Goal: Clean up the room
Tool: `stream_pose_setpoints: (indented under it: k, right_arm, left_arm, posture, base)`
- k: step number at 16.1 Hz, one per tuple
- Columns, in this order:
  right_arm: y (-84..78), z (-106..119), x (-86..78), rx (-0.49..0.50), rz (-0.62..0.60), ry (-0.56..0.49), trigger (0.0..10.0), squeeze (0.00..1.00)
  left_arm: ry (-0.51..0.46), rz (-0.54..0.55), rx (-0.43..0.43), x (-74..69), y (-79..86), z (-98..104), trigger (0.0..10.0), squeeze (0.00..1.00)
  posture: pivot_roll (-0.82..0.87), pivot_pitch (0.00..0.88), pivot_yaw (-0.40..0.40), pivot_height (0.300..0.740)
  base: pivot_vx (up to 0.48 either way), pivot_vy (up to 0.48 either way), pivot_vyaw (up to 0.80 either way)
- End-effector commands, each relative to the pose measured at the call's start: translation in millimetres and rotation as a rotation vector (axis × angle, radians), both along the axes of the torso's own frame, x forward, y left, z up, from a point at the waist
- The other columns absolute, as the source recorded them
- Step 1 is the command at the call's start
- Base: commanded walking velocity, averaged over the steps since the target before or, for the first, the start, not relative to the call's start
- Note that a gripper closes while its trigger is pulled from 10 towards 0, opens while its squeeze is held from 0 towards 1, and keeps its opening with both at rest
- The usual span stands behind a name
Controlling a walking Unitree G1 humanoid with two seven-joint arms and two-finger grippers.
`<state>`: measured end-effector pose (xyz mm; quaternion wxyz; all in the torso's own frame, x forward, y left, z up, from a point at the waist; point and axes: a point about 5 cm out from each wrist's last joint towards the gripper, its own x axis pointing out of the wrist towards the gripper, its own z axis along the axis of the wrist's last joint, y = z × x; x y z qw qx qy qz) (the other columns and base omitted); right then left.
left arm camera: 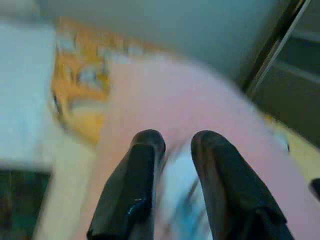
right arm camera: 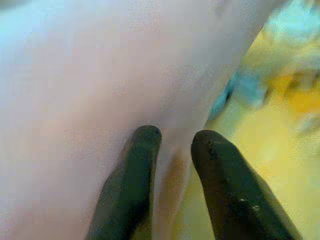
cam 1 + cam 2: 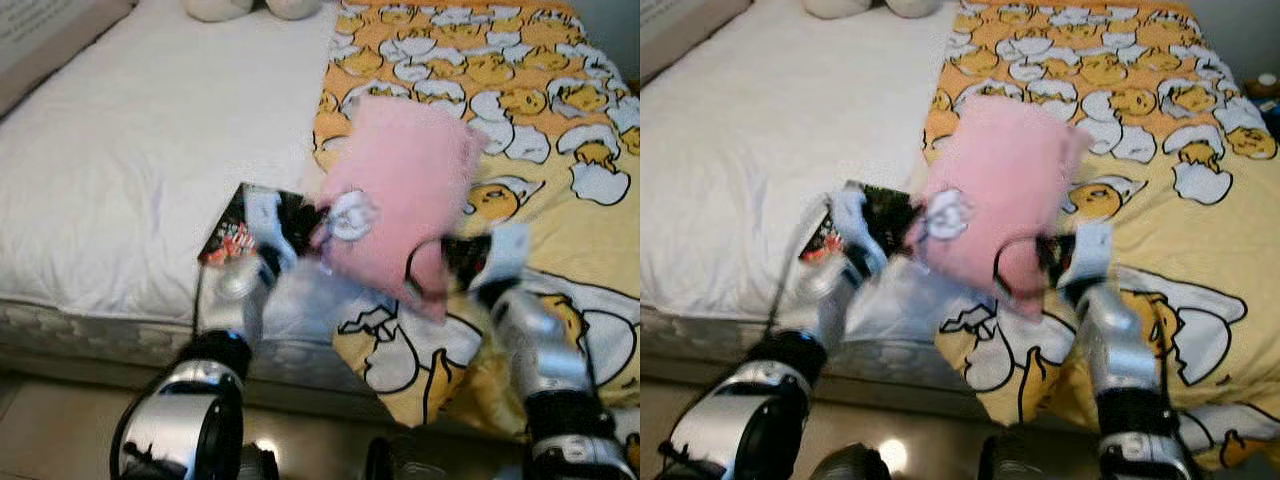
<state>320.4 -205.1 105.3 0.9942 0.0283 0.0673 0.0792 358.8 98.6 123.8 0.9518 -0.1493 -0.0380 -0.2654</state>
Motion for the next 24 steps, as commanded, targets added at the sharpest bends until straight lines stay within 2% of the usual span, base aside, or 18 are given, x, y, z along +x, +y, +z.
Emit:
stream_pose_setpoints:
  k: [1, 4, 6, 7, 8, 9, 10, 11, 13, 14, 16, 17, 18, 21, 24]
  right_arm:
    - [-2.5, 17.3, 2.8, -0.011, -0.006, -0.064, 0.0, 0.11]
    - [-6.9, 25.4, 4.5, -0.003, -0.011, -0.079, 0.0, 0.11]
    - [-9.0, 24.2, 4.1, 0.0, -0.016, -0.07, 0.0, 0.12]
    - [-9.2, 21.1, 3.4, -0.016, -0.027, -0.049, 0.0, 0.11]
    - [-8.1, 18.0, 3.1, -0.064, -0.045, -0.035, 3.9, 0.07]
    - [-4.2, 18.1, 4.1, -0.157, -0.078, -0.065, 10.0, 0.0]
    - [-0.4, 18.3, 3.6, -0.183, -0.082, -0.094, 10.0, 0.0]
    - [4.6, 18.9, 0.6, -0.136, -0.123, -0.143, 10.0, 1.0]
    - [11.0, 15.4, -3.1, -0.12, -0.192, -0.175, 10.0, 1.0]
    - [16.4, 12.0, -4.7, -0.098, -0.205, -0.177, 10.0, 1.0]
    - [25.6, 6.1, -7.6, -0.079, -0.219, -0.179, 10.0, 1.0]
    - [31.0, 6.1, -11.7, -0.095, -0.215, -0.204, 10.0, 1.0]
    - [34.3, 4.3, -16.8, -0.083, -0.213, -0.212, 10.0, 1.0]
    - [33.1, -0.6, -24.9, -0.077, -0.219, -0.21, 10.0, 1.0]
    - [33.0, -0.4, -19.5, -0.081, -0.224, -0.214, 10.0, 1.0]
  left_arm:
    - [-0.043, -0.005, -0.009, -1.3, 5.4, 8.8, 0.0, 0.0]
    - [-0.079, -0.019, 0.002, -6.5, 9.1, 17.4, 0.0, 0.0]
    - [-0.069, -0.038, 0.023, -8.8, 9.4, 16.0, 0.0, 0.0]
    - [-0.05, -0.012, 0.088, -7.7, 12.6, 10.4, 10.0, 0.0]
    - [-0.031, 0.046, 0.187, -5.1, 20.7, 2.6, 10.0, 0.0]
    - [-0.028, 0.09, 0.235, -2.5, 30.0, -1.1, 10.0, 1.0]
    - [-0.028, 0.13, 0.261, -0.6, 34.5, -1.1, 10.0, 1.0]
    - [-0.033, 0.179, 0.316, 1.3, 37.7, -0.5, 10.0, 1.0]
    - [-0.068, 0.234, 0.365, 2.7, 35.0, 4.8, 10.0, 1.0]
    - [-0.069, 0.249, 0.364, 3.3, 32.6, 4.9, 10.0, 1.0]
    - [-0.03, 0.292, 0.32, 4.2, 31.5, 0.6, 10.0, 1.0]
    - [0.018, 0.329, 0.244, 2.2, 33.2, -3.0, 10.0, 1.0]
    - [0.039, 0.347, 0.213, -4.0, 34.9, -6.6, 10.0, 1.0]
    - [-0.001, 0.3, 0.29, -18.4, 31.2, -9.6, 10.0, 1.0]
    - [-0.001, 0.264, 0.31, -15.1, 18.3, -10.3, 10.0, 1.0]
  posture:
    - [-0.22, 0.021, 0.054, 0.703]
    - [-0.21, 0.015, 0.053, 0.703]
    - [-0.21, 0.013, 0.051, 0.703]
    - [-0.21, 0.015, 0.051, 0.703]
    - [-0.21, 0.014, 0.051, 0.703]
    - [-0.21, 0.013, 0.053, 0.703]
    - [-0.21, 0.007, 0.055, 0.703]
    - [-0.21, 0.003, 0.057, 0.703]
    - [-0.22, 0.0, 0.067, 0.703]
    - [-0.22, 0.0, 0.072, 0.703]
    - [-0.22, 0.0, 0.075, 0.703]
    - [-0.22, 0.0, 0.079, 0.703]
    - [-0.23, 0.0, 0.084, 0.703]
    - [-0.21, 0.0, 0.078, 0.703]
    - [-0.2, 0.0, 0.071, 0.703]
  base:
    - [0.0, 0.0, 0.0]
    - [0.0, 0.0, 0.0]
    - [0.0, 0.0, 0.0]
    - [0.0, 0.0, 0.0]
    - [0.0, 0.0, 0.0]
    - [0.0, 0.0, 0.0]
    - [0.0, 0.0, 0.0]
    - [0.0, 0.0, 0.0]
    - [0.0, 0.0, 0.0]
    - [0.0, 0.0, 0.0]
    - [0.0, 0.0, 0.0]
    - [0.0, 0.0, 0.0]
    - [0.0, 0.0, 0.0]
    - [0.0, 0.0, 0.0]
    - [0.0, 0.0, 0.0]
